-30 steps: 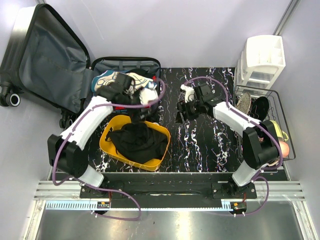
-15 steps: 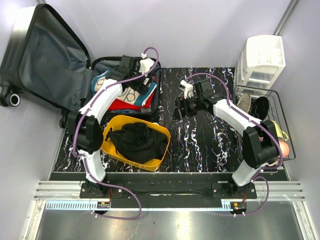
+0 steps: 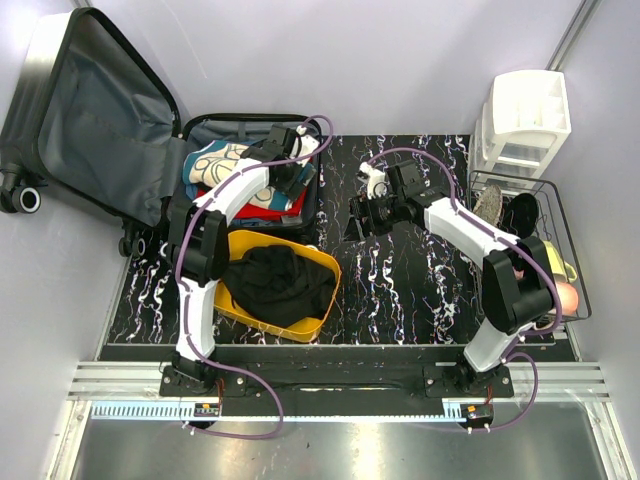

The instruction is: Open, take out, and arrange the luggage

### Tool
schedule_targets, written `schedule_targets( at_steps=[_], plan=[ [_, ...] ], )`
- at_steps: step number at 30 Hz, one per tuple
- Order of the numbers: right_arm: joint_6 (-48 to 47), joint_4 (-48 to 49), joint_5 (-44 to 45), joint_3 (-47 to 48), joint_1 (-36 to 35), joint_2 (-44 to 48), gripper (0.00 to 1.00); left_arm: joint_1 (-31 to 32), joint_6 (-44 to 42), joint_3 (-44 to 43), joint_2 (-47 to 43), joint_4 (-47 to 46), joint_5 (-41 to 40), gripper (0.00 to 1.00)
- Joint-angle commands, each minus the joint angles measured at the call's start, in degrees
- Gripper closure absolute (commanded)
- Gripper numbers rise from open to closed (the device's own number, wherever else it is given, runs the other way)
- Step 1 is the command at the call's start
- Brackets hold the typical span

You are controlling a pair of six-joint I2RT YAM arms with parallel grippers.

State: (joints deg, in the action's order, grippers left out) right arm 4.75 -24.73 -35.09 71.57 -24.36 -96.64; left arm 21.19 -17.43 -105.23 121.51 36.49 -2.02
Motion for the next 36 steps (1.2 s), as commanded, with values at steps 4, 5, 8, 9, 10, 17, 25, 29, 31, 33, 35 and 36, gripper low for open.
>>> schedule_targets(
  at_steps=[4,5,8,9,10,17,25,29,31,33,35,36],
  plan=[
    [-1.6,0.8,0.4,3.5,0.4,-1.7,0.21,-0.1,0.1,-2.5,2.9,0.9,-5.5,0.25],
    [-1.5,0.9,0.3,3.7,0.5,-1.9,0.21,-0.2,-0.1,-2.4,2.9,0.9,-5.7,0.30],
    [-1.7,0.8,0.3,3.9,0.5,-2.4,0.21,-0.6,-0.6,-2.5,1.9,1.8,-3.6,0.43],
    [-1.6,0.9,0.4,4.0,0.5,-2.5,0.21,-1.1,-0.5,-2.7,1.4,2.2,-2.3,0.47],
    [-1.6,0.8,0.4,4.2,0.5,-2.7,0.21,-1.4,-0.8,-3.6,0.2,2.8,-0.4,0.54],
    [-1.6,0.9,0.6,5.0,0.6,-3.6,0.21,-4.0,-1.9,-6.4,-6.0,7.0,13.9,0.84],
    [-2.0,0.9,0.6,5.2,0.9,-3.3,0.21,-6.7,-4.7,-15.4,-11.6,16.0,21.4,1.00],
    [-2.1,0.9,0.6,5.7,1.1,-3.4,0.21,-6.6,-5.3,-17.3,-15.2,18.6,23.4,1.00],
    [-2.1,0.8,0.6,5.9,1.2,-3.6,0.21,-6.5,-5.1,-17.6,-17.3,19.3,23.5,1.00],
    [-2.2,0.8,0.2,5.9,1.2,-3.8,0.21,-6.5,-5.1,-17.2,-18.3,19.4,21.3,1.00],
    [-1.9,0.9,-0.1,6.1,1.2,-4.2,0.21,-6.6,-5.6,-16.9,-18.2,19.3,18.5,1.00],
    [-1.9,0.9,-0.3,6.3,1.1,-4.5,0.21,-6.7,-6.4,-16.1,-17.7,19.4,17.8,1.00]
  ],
)
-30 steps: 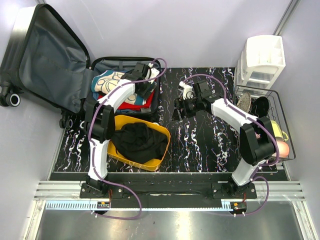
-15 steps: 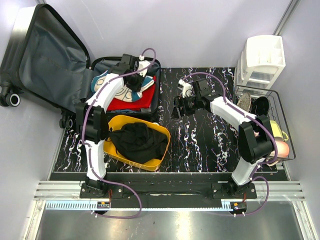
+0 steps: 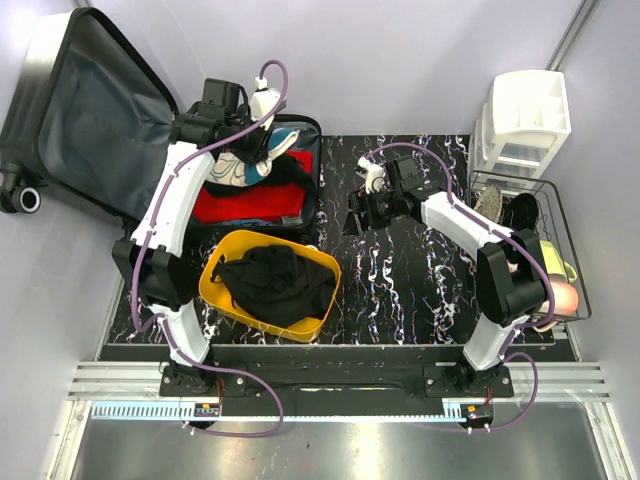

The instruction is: Open, take out, and arrange the luggage

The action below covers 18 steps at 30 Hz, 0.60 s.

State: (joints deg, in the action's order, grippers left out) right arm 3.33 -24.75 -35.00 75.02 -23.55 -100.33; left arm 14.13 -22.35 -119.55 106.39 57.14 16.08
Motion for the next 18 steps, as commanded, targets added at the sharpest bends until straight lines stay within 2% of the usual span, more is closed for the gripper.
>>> schedule_targets(
  at_steps=[1,8,10,11,12,13,18],
  plan=[
    [-0.4,0.9,-0.4,3.0,0.4,-1.0,0.21,0.4,-1.8,-1.0,-2.3,-1.2,-0.4,1.00],
    [-0.5,0.8,0.0,3.6,0.4,-1.4,0.21,0.5,-6.9,12.6,-2.2,-0.5,10.3,1.00],
    [-0.7,0.8,0.3,3.2,0.4,-0.7,0.21,0.5,-8.8,13.7,-1.5,1.6,11.9,0.93],
    [-0.6,0.8,0.5,2.8,0.4,-0.6,0.21,0.5,-9.2,14.0,-0.9,2.5,13.3,0.87],
    [-0.7,0.8,0.6,2.5,0.4,-0.2,0.21,0.5,-10.1,13.9,-0.2,4.3,13.7,0.77],
    [-0.6,0.8,0.6,2.2,0.6,0.0,0.21,0.5,-10.3,13.8,0.2,5.0,14.8,0.73],
    [-0.3,0.8,1.1,1.4,0.6,0.6,0.21,0.1,-9.9,12.6,1.5,6.9,16.6,0.63]
  ],
)
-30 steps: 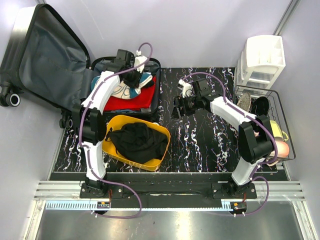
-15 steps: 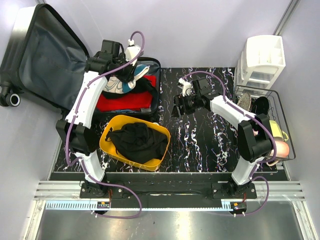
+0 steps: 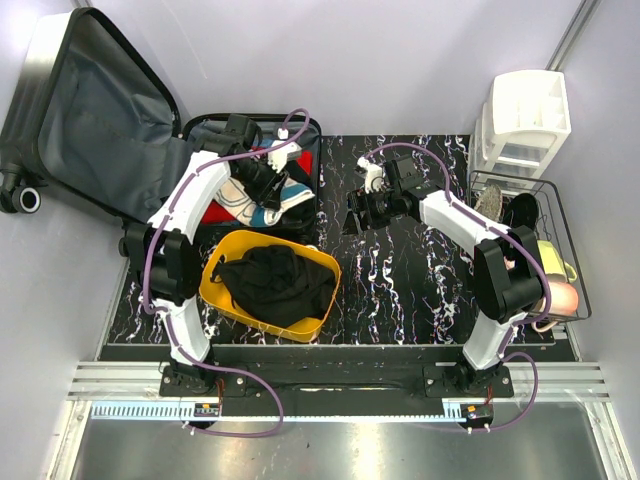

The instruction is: Open, take out, and arrange the luggage

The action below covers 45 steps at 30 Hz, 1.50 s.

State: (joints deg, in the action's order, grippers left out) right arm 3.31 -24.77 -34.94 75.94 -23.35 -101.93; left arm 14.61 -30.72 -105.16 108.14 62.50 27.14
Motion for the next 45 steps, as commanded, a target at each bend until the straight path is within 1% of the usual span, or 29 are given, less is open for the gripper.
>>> schedule_targets(
  at_steps=[1,3,4,7,10,11,12,13,14,15,18,20,21,23,24,25,26,27,28,29,30,33,34,37,38,39,41,42,45],
  plan=[
    [-0.3,1.0,1.0,0.5,0.5,2.2,0.21,-0.4,-1.9,-2.1,-0.3,2.0,6.4,0.56],
    [-0.2,1.0,1.1,0.6,0.4,2.1,0.20,-0.4,-2.2,-2.2,-0.4,2.7,6.9,0.51],
    [-0.2,0.9,1.1,0.6,0.5,2.1,0.20,-0.4,-2.1,-2.2,-0.5,2.7,6.7,0.50],
    [-0.2,0.9,1.2,0.8,0.5,2.0,0.20,-0.5,-1.5,-2.1,0.0,3.1,6.2,0.52],
    [-0.2,1.0,1.2,0.9,0.4,1.9,0.20,-0.4,-1.3,-1.7,-0.4,3.2,6.7,0.70],
    [-0.1,0.9,1.2,1.0,0.5,1.8,0.20,-0.4,-1.3,-1.4,-0.8,3.2,6.8,0.73],
    [-0.1,1.0,1.2,1.0,0.5,1.7,0.20,-0.4,-1.3,-1.2,-1.1,3.3,6.8,0.72],
    [-0.1,1.0,1.3,1.0,0.5,1.8,0.20,-0.5,-1.5,-1.1,-1.3,3.7,6.9,0.67],
    [-0.2,1.0,1.3,1.0,0.4,1.8,0.20,-0.4,-2.2,-1.0,-2.3,4.4,7.1,0.58],
    [-0.2,1.0,1.4,0.9,0.5,1.9,0.20,-0.3,-3.7,-0.6,-3.0,5.1,7.0,0.47],
    [-0.2,1.0,1.4,0.3,0.5,2.3,0.20,0.3,-6.4,3.3,-7.0,4.3,5.1,0.34],
    [-0.2,0.9,1.3,0.1,0.5,2.4,0.20,1.7,-7.2,7.7,-10.0,2.9,1.9,0.30],
    [-0.2,1.0,1.2,0.0,0.4,2.4,0.20,2.3,-7.8,9.3,-11.1,0.5,0.5,0.28],
    [-0.2,1.0,1.0,0.0,0.4,2.0,0.20,5.1,-7.6,14.0,-13.6,-2.7,-5.6,0.26],
    [0.0,1.0,0.9,-0.1,0.5,2.1,0.20,6.2,-6.7,15.6,-14.2,-6.6,-8.1,0.25],
    [0.0,1.0,0.8,0.1,0.5,1.9,0.20,8.6,-5.6,18.7,-14.7,-9.0,-14.2,0.24],
    [0.0,1.0,0.8,0.1,0.6,1.8,0.20,9.8,-2.8,20.2,-15.2,-11.5,-17.7,0.23],
    [0.0,1.0,0.9,0.1,0.4,1.8,0.20,10.9,-2.0,21.2,-15.3,-15.4,-21.0,0.23],
    [0.0,1.0,1.1,0.2,0.5,1.8,0.20,12.8,-1.6,22.7,-15.1,-16.5,-25.2,0.23],
    [-0.1,1.0,1.1,0.2,0.5,1.9,0.20,13.6,-0.8,23.4,-15.0,-17.7,-26.8,0.23],
    [-0.1,1.0,1.2,0.1,0.4,1.9,0.20,14.3,-0.2,24.0,-14.9,-19.8,-28.5,0.23],
    [-0.2,1.0,1.6,-0.1,0.6,2.3,0.20,16.7,0.8,25.4,-13.1,-21.4,-34.0,0.25],
    [-0.3,0.9,1.9,-0.2,0.6,2.5,0.20,17.2,1.4,25.9,-12.3,-22.0,-37.1,0.25],
    [-0.3,1.0,2.0,-0.4,0.9,2.9,0.20,17.2,3.0,26.1,-11.0,-23.2,-41.1,0.31],
    [-0.4,1.0,2.1,-0.5,1.0,3.1,0.20,17.2,3.7,26.1,-10.9,-23.5,-41.6,0.33],
    [-0.3,1.0,2.1,-0.7,1.0,3.2,0.20,17.2,3.9,26.1,-10.8,-23.6,-41.7,0.38],
    [-0.3,1.0,2.1,-1.0,1.2,3.5,0.20,17.2,4.3,26.0,-11.3,-23.6,-41.6,0.43],
    [-0.4,1.0,2.1,-1.1,1.1,3.6,0.20,17.1,4.2,26.0,-11.5,-23.2,-41.4,0.49],
    [-0.4,1.0,2.2,-1.2,1.3,3.9,0.20,17.1,3.8,24.6,-12.6,-20.2,-38.9,0.57]
  ],
)
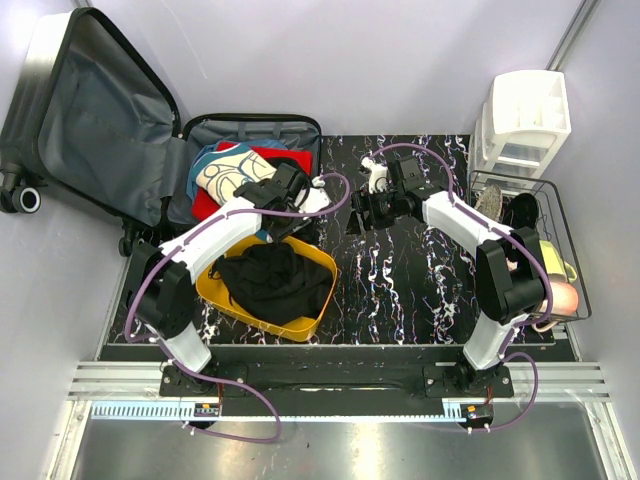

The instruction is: Open, take out, and arrange the luggage

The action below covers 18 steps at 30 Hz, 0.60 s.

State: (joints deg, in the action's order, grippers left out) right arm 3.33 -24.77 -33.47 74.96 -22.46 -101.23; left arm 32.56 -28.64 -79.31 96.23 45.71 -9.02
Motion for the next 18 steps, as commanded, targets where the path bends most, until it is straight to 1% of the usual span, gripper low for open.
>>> schedule_targets(
  at_steps=[1,3,7,8,9,10,11,12,13,14,18],
  plan=[
    [-0.5,1.0,0.7,-0.4,0.4,3.4,0.20,-0.8,1.6,-2.4,-1.7,-2.4,-1.2,0.60],
    [-0.9,1.0,0.7,-0.7,0.5,3.7,0.20,-0.8,0.6,-3.4,-3.0,0.8,0.7,0.61],
    [-0.9,1.0,0.6,-1.0,0.6,3.9,0.20,-1.8,-1.1,-6.9,-5.3,4.7,2.8,0.74],
    [-1.0,1.0,0.5,-1.0,0.5,3.9,0.20,-2.2,-1.2,-8.1,-5.3,6.4,2.4,0.82],
    [-1.0,0.9,0.5,-1.0,0.7,3.9,0.21,-2.8,-1.1,-9.5,-5.1,7.3,2.2,0.87],
    [-1.0,1.0,0.4,-1.0,0.7,3.8,0.20,-4.4,-0.8,-13.6,-4.2,8.5,2.4,0.90],
    [-1.1,1.0,0.4,-1.0,0.7,3.8,0.21,-5.5,0.1,-15.9,-3.6,11.3,2.9,1.00],
    [-1.0,0.9,0.4,-1.0,0.7,3.8,0.20,-6.5,0.6,-18.3,-2.9,12.6,4.0,1.00],
    [-1.0,0.9,0.3,-1.0,0.7,3.8,0.20,-8.5,1.0,-23.2,-1.7,13.8,4.7,1.00],
    [-1.2,1.0,0.3,-1.0,0.7,3.8,0.20,-9.5,1.6,-25.5,-1.1,15.7,5.3,1.00],
    [-1.5,1.0,0.1,-0.6,0.8,3.6,0.21,-11.6,1.1,-37.7,0.6,18.8,7.5,1.00]
  ],
)
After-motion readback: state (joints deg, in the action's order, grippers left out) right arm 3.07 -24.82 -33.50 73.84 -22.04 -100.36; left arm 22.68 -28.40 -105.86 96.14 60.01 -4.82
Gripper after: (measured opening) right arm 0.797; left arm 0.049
